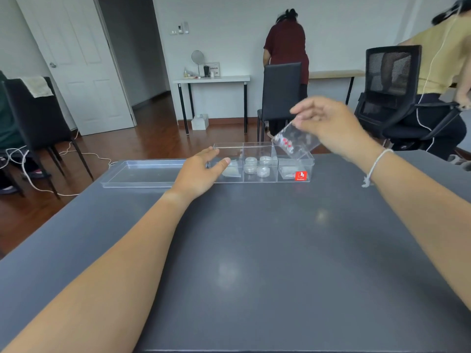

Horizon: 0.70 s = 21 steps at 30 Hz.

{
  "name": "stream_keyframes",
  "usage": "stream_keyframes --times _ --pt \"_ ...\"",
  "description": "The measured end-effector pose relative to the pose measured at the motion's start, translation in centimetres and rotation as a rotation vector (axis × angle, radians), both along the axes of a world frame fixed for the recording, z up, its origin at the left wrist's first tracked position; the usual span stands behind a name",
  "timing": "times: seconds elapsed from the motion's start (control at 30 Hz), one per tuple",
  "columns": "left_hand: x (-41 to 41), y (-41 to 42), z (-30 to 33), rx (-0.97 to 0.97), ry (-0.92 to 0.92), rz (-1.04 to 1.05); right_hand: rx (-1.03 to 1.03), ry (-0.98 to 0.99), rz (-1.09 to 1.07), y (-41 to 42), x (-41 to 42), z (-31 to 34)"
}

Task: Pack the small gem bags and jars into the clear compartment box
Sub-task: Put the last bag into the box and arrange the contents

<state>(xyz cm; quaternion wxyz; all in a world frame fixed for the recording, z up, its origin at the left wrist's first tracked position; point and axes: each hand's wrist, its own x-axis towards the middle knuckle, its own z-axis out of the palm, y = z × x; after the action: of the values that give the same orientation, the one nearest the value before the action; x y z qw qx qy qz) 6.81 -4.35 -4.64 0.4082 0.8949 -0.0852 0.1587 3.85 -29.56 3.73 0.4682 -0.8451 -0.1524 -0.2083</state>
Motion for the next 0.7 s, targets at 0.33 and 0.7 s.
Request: stream_keyframes --times 0.33,0.7 --pt "0.0 0.0 0.1 0.008 0.001 -0.015 -0.297 0.100 -0.118 0.2 5.7 0.7" --pt "-0.1 -0.1 0.2 -0.024 0.012 -0.011 -0.674 0.269 0.058 1.5 6.5 -0.8"
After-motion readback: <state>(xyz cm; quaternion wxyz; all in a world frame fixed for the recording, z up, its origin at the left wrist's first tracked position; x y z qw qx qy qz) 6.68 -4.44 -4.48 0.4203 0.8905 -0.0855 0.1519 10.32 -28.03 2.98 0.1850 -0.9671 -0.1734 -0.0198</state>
